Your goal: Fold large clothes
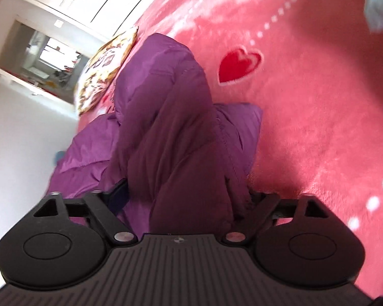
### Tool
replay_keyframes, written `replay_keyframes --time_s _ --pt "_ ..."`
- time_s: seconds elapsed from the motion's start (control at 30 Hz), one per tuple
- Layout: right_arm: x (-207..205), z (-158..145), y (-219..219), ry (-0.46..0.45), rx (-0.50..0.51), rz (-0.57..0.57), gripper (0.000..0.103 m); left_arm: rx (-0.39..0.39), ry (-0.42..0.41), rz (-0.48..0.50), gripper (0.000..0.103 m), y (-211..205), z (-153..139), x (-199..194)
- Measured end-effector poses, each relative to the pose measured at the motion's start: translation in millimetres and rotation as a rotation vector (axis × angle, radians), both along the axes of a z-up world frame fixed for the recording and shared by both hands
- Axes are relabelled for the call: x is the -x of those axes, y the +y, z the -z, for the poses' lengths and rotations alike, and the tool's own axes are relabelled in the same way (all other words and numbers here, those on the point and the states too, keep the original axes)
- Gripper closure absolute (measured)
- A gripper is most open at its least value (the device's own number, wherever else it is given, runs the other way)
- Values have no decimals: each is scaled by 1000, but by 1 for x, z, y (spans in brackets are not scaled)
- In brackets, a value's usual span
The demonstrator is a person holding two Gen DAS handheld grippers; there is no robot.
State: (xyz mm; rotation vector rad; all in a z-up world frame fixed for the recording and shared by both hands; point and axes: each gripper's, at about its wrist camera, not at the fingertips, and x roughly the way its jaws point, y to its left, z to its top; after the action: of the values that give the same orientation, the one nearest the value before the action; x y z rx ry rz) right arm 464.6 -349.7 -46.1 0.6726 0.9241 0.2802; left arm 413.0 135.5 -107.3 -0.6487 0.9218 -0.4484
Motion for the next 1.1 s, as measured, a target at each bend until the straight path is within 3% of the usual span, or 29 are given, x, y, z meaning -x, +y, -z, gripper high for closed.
replay_keyframes --time_s 0.07,0.23,0.33,0.53,0.67,0.73,0.77,0.83,0.9,0.97,1.1 --pt "7 -16 10 -37 61 13 29 -24 -15 14 28 -9 -10 -8" --pt "23 -63 33 -193 236 36 49 -62 -68 70 46 -31 -39 -38" --pt "27 -87 40 -291 337 63 53 -88 -129 117 50 -51 -60 -67" --pt "20 -111 27 -394 426 179 55 -137 -221 164 52 -94 -79 -133" --pt "4 -93 15 -349 457 281 55 -210 -161 149 50 -116 -59 -180" --pt "-6 -72 8 -292 495 322 55 -270 -96 103 40 -122 -38 -195" --pt "-10 -59 4 -257 506 338 55 -295 -79 87 35 -122 -29 -197" --pt "-15 -35 0 -208 544 358 52 -338 -95 67 15 -122 -19 -193" --pt "-14 -18 -2 -193 561 371 37 -371 -111 36 5 -120 -15 -184" --pt "-7 -15 -2 -200 571 392 14 -390 -123 14 1 -115 -15 -174" --pt "6 -20 1 -215 581 411 3 -460 -191 -61 1 -106 -34 -144"
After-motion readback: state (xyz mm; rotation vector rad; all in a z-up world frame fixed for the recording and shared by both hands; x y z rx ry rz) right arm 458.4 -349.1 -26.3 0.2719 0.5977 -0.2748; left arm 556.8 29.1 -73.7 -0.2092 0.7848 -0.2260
